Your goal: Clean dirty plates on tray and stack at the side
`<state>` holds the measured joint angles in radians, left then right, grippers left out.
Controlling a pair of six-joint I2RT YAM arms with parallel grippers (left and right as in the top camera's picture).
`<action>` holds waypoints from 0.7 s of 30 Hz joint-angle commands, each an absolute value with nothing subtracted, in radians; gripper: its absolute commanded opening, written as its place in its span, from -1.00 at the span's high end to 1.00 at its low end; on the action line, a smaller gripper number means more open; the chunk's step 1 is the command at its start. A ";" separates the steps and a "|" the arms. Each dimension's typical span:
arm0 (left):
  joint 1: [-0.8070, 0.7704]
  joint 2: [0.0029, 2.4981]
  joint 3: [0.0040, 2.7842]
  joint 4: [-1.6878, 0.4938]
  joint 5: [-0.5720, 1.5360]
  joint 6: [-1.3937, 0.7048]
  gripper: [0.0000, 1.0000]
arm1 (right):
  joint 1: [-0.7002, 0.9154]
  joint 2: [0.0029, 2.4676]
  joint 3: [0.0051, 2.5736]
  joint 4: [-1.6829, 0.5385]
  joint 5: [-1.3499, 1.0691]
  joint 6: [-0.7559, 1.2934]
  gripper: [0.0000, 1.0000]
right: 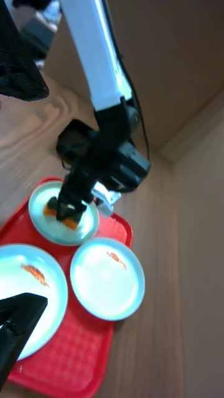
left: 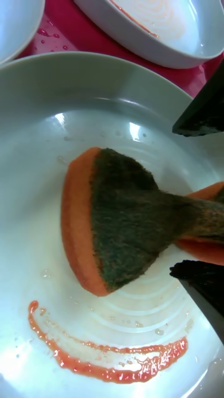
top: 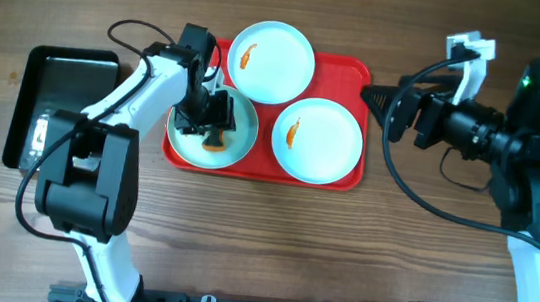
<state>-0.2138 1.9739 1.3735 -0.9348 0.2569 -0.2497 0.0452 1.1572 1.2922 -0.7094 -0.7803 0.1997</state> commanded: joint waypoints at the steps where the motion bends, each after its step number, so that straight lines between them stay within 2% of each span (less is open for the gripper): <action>1: -0.174 1.888 1.502 -1.048 0.249 -0.245 -0.40 | 0.154 1.216 1.311 -0.728 -0.642 0.266 -0.99; 3: -0.115 1.801 1.528 -1.073 0.248 -0.290 -0.47 | 0.213 1.319 1.367 -0.842 -0.570 0.258 -0.99; 4: -0.065 1.758 1.528 -1.076 0.245 -0.300 -0.65 | 0.239 1.409 1.433 -0.939 -0.549 0.212 -0.99; 5: -0.022 1.729 1.528 -1.090 0.245 -0.300 -0.95 | 0.267 1.507 1.520 -1.037 -0.497 0.165 -0.99; 7: 0.030 1.710 1.528 -1.125 0.245 -0.299 -1.00 | 0.323 1.644 1.656 -1.136 -0.375 0.156 -1.00; 9: 0.061 1.711 1.522 -1.159 0.245 -0.299 -1.00 | 0.387 1.729 1.727 -1.071 -0.397 0.157 -0.99; 11: 0.072 1.711 1.522 -1.176 0.235 -0.297 -1.00 | 0.426 1.764 1.726 -0.860 -0.462 0.162 -1.00; 13: 0.072 1.711 1.522 -1.175 0.233 -0.300 -1.00 | 0.444 1.799 1.726 -0.752 -0.459 0.160 -0.98; 19: 0.072 1.711 1.522 -1.176 0.207 -0.296 -1.00 | 0.499 2.047 1.726 -0.725 -0.348 0.187 0.11; 20: 0.072 1.711 1.522 -1.176 0.207 -0.295 -0.99 | 0.509 2.079 1.726 -0.725 -0.348 0.187 0.21; 21: 0.072 1.711 1.522 -1.176 0.207 -0.295 -0.99 | 0.521 2.109 1.726 -0.724 -0.347 0.187 0.21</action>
